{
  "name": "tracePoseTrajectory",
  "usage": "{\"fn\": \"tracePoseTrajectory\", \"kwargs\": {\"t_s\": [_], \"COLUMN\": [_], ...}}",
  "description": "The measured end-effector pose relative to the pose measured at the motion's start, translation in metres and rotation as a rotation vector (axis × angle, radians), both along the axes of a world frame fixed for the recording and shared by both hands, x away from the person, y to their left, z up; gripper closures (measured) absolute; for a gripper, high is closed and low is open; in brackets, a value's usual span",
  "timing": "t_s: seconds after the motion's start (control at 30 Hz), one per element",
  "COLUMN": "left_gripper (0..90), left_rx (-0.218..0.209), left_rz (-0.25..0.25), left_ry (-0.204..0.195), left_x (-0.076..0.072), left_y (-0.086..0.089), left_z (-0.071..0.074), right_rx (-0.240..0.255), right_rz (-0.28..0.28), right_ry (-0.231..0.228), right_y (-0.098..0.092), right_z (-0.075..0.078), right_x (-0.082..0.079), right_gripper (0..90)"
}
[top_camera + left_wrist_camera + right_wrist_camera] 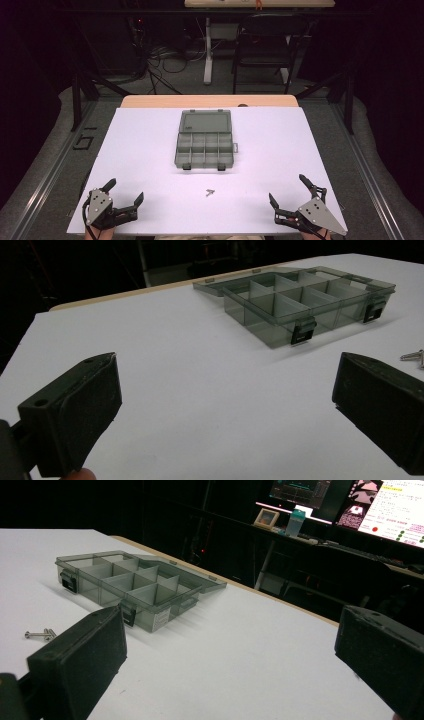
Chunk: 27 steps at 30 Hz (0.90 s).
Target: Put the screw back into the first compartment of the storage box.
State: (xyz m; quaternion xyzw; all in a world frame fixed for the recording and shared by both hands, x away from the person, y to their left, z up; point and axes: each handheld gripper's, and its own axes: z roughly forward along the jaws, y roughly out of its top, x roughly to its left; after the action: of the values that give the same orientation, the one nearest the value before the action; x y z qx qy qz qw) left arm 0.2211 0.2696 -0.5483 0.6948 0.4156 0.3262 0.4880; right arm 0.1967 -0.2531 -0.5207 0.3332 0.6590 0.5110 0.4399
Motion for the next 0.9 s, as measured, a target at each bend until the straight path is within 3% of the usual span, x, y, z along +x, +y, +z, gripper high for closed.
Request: {"fn": "tracePoseTrajectory", "kwargs": {"t_s": [0.4,0.9], "left_gripper": [0.0,0.0], "left_rx": [-0.009,-0.009], "left_rz": [-0.007,-0.072], "left_ry": [0.017,0.012], "left_x": [0.004,0.017], "left_y": [-0.005,-0.024], "left_z": [-0.002,0.001], "right_rx": [0.013,0.004], "right_rz": [0.010,0.026], "right_ry": [0.009,0.011], "right_y": [-0.001,0.002], "right_z": [-0.001,-0.001], "right_x": [0.003,0.003], "right_gripper": [0.0,0.0]}}
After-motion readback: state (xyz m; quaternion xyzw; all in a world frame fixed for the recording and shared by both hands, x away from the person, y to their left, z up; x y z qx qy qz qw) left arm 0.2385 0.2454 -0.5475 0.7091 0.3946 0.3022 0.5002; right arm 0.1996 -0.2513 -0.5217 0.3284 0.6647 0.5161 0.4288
